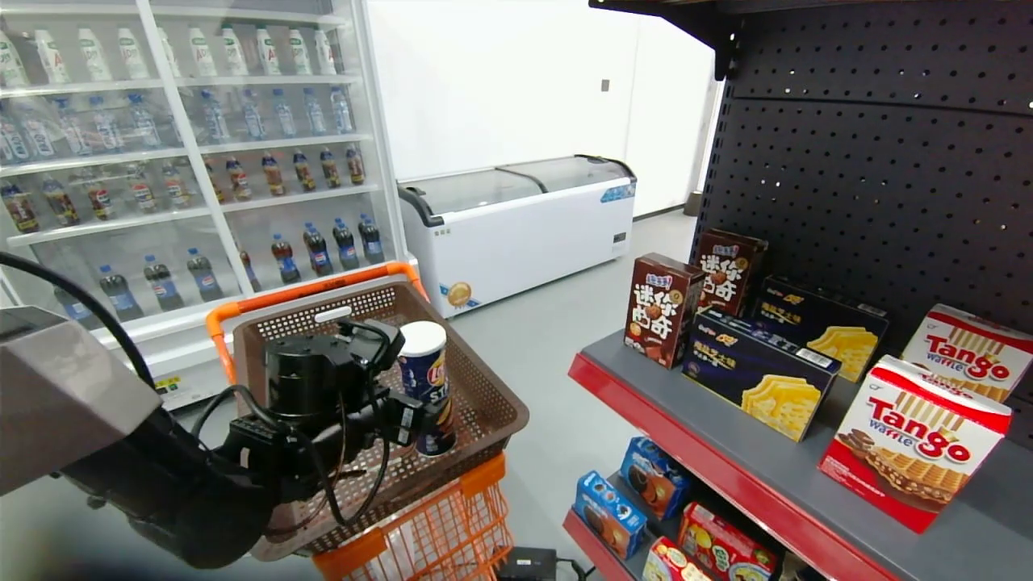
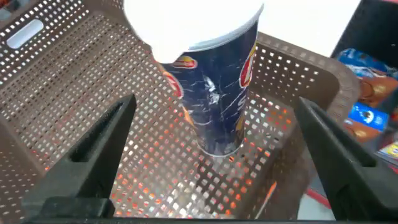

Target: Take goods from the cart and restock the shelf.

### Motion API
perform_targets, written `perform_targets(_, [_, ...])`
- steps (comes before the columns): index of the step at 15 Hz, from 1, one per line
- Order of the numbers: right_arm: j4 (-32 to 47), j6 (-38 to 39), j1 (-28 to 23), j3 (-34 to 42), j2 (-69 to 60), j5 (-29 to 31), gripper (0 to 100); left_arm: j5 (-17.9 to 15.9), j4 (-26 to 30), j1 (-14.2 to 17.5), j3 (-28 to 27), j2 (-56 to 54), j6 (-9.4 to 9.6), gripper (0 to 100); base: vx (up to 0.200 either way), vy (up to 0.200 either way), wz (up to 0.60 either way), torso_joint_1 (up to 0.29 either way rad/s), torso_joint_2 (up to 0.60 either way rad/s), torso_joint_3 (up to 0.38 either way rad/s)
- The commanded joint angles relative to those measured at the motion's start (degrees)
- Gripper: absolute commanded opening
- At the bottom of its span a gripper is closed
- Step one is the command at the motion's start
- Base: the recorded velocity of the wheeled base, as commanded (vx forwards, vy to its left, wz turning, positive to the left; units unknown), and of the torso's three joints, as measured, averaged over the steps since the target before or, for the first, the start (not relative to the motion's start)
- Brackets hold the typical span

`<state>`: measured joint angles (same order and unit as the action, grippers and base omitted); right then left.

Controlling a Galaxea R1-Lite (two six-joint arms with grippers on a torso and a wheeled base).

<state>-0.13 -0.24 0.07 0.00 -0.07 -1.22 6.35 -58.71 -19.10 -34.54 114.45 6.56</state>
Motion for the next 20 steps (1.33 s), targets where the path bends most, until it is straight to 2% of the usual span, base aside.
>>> perform_targets(1, [0.0, 0.0, 0.0, 0.0, 0.1, 0.0, 100, 3.1, -5.0, -0.7, -2.2, 7.7, -0.05, 100, 0.000, 0.000, 0.00, 0.000, 0.00, 0.000])
perform_targets(3, [0.0, 0.0, 0.0, 0.0, 0.1, 0.0, 100, 3.3, -8.7, -0.6, -2.7, 9.9, -0.05, 100, 0.000, 0.000, 0.00, 0.000, 0.00, 0.000])
perform_targets(6, [0.0, 0.0, 0.0, 0.0, 0.1, 0.0, 100, 3.7, -10.9, -0.1, -4.7, 12.8, 0.12, 100, 0.000, 0.000, 0.00, 0.000, 0.00, 0.000])
perform_targets(7, [0.0, 0.0, 0.0, 0.0, 0.1, 0.0, 100, 5.3, -11.7, 0.0, -5.7, 13.7, 0.12, 100, 0.000, 0.000, 0.00, 0.000, 0.00, 0.000])
perform_targets(9, [0.0, 0.0, 0.0, 0.0, 0.1, 0.0, 100, 7.1, -12.0, 0.5, -7.5, 15.3, 0.12, 100, 0.000, 0.000, 0.00, 0.000, 0.00, 0.000])
perform_targets(14, [0.0, 0.0, 0.0, 0.0, 0.1, 0.0, 100, 7.2, -12.0, 1.3, -11.0, 17.7, 0.21, 100, 0.000, 0.000, 0.00, 0.000, 0.00, 0.000])
perform_targets(15, [0.0, 0.0, 0.0, 0.0, 0.1, 0.0, 100, 7.2, -12.1, 1.3, -11.8, 18.0, 0.12, 0, 0.000, 0.000, 0.00, 0.000, 0.00, 0.000])
perform_targets(18, [0.0, 0.0, 0.0, 0.0, 0.1, 0.0, 100, 7.4, -11.6, 1.5, -14.2, 18.6, 0.56, 0, 0.000, 0.000, 0.00, 0.000, 0.00, 0.000])
perform_targets(20, [0.0, 0.0, 0.0, 0.0, 0.1, 0.0, 100, 7.4, -9.9, 1.3, -14.7, 18.8, 2.14, 0, 0.000, 0.000, 0.00, 0.000, 0.00, 0.000])
